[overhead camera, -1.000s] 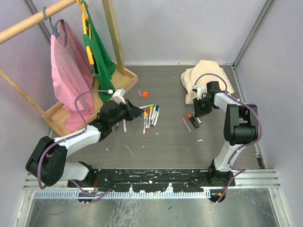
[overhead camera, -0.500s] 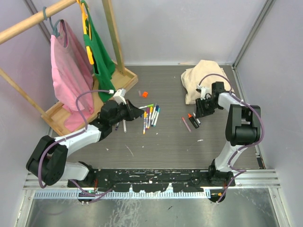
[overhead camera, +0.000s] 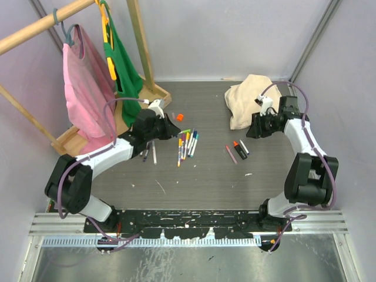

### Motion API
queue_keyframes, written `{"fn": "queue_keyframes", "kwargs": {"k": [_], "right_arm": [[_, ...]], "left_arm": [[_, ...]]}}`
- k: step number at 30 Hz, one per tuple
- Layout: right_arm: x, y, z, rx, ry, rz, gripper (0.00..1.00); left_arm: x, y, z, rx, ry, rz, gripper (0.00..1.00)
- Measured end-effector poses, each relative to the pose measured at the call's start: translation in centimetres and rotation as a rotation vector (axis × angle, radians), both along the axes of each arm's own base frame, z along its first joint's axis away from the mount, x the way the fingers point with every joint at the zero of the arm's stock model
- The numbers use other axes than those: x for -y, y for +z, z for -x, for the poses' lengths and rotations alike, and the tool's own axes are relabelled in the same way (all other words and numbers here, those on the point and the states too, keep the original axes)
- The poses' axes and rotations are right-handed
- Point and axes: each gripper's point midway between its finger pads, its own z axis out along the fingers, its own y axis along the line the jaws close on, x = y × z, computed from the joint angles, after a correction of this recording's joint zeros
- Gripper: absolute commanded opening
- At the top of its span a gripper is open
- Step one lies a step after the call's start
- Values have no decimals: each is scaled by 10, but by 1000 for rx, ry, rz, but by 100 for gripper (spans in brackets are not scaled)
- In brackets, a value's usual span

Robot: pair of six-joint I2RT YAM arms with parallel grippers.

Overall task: Open the pen caps
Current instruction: Place the pen cap at the center of the board.

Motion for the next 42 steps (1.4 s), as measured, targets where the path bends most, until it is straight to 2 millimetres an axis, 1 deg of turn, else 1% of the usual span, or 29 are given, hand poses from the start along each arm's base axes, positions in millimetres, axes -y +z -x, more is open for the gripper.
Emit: {"fn": "queue_keyframes", "kwargs": {"k": [3,7,10,12,15,19,25,29,32,35,42], "right_arm": [[-12,30,5,67,28,-59,40],[-26,63,9,140,62,-124,40],[-32,81,15,192,78,-149,40],[-34,88,20,224,83,-153,40],[-35,91,25,243,85,-151,40],[-34,86,27,234,80,-153,40],[-34,85,27,232,80,-154,40],[-34,84,28,230,80,-155,40],[-34,85,28,230,82,-156,40],[-35,85,28,230,83,-157,40],[-35,83,28,225,84,-161,40]], "left_arm": [[1,-3,-15,-15,11,-66,6],[2,-11,-27,-32,12,-158,6],[3,-20,-36,-48,6,-238,6],[3,-23,-41,-52,2,-274,6],[4,-29,-49,-62,-8,-330,6],[11,-36,-61,-73,-25,-385,6],[21,-57,-74,-107,-55,-461,6],[22,-72,-81,-137,-65,-506,6],[25,-80,-86,-149,-74,-528,7],[28,-84,-94,-154,-79,-547,7],[37,-87,-117,-143,-87,-593,8]]}}
